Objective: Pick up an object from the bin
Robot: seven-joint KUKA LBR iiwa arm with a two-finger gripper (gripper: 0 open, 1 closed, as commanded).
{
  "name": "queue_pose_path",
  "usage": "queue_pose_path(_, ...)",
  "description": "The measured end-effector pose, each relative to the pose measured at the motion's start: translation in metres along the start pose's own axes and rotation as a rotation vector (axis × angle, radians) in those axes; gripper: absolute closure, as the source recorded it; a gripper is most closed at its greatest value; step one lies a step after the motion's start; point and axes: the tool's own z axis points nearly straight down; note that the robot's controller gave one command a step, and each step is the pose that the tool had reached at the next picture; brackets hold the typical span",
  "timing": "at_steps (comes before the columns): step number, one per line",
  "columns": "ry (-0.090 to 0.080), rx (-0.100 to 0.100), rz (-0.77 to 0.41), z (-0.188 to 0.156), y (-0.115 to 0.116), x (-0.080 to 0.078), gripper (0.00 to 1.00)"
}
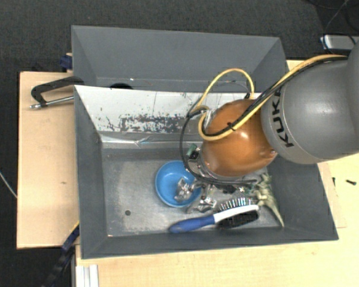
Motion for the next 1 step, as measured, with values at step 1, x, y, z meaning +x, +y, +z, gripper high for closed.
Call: queue_pose_path(1, 0.012, -0.011, 0.011, -0.1247, -0.0060, -0.0070, 1.00)
